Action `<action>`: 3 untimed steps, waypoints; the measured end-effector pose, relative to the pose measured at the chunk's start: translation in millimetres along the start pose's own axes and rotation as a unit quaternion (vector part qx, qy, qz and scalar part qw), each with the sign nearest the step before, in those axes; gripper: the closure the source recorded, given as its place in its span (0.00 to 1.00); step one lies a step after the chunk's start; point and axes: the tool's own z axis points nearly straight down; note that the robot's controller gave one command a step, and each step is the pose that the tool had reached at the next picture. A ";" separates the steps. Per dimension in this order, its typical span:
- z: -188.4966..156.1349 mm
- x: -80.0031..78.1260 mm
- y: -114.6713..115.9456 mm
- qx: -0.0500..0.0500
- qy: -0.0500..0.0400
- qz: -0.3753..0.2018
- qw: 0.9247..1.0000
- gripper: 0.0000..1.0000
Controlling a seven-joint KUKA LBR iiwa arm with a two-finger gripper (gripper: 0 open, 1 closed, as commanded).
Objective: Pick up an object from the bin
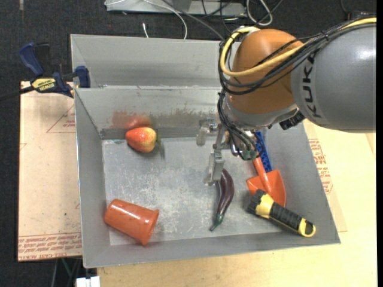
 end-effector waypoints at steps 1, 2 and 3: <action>0.0 0.1 -0.1 0.000 0.000 0.000 1.000 0.00; 29.3 88.8 -64.4 0.001 0.004 0.003 1.000 0.00; 43.1 -31.8 -113.3 -0.001 -0.007 -0.129 0.992 0.00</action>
Offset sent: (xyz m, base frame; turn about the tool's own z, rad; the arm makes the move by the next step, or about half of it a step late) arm -0.0859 -0.0608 -0.0272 -0.0029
